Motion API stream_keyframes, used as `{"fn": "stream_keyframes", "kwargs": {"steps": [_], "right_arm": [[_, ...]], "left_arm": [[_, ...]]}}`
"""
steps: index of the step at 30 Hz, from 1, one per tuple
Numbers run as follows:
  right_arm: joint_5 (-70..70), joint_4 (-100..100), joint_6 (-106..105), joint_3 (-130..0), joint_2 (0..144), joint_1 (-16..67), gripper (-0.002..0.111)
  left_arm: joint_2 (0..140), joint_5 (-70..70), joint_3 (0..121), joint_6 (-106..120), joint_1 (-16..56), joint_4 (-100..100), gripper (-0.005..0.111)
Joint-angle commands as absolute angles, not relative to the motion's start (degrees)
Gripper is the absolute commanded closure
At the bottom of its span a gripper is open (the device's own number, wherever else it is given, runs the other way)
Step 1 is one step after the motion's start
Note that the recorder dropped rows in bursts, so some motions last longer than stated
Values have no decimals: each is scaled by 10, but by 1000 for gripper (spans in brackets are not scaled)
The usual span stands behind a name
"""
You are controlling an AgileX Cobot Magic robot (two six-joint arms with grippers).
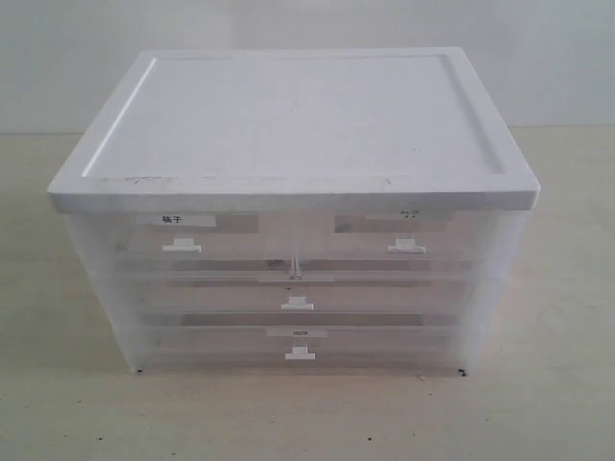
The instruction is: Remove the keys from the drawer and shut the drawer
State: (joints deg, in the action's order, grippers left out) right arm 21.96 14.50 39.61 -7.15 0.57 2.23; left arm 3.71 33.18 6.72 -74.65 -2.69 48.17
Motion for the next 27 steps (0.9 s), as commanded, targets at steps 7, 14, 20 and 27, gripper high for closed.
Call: {"fn": "stream_keyframes", "kwargs": {"steps": [7, 14, 20, 27], "right_arm": [[217, 591, 706, -185, 175, 23, 108], [387, 829, 833, -191, 353, 23, 108], [460, 803, 730, -191, 529, 43, 108], [384, 649, 519, -191, 662, 154, 108]], "left_arm": [[216, 499, 149, -875, -28, 801, 102], [241, 495, 40, -765, -28, 796, 102], [241, 498, 0, -650, -28, 735, 102], [241, 501, 0, -622, -28, 708, 102]]}}
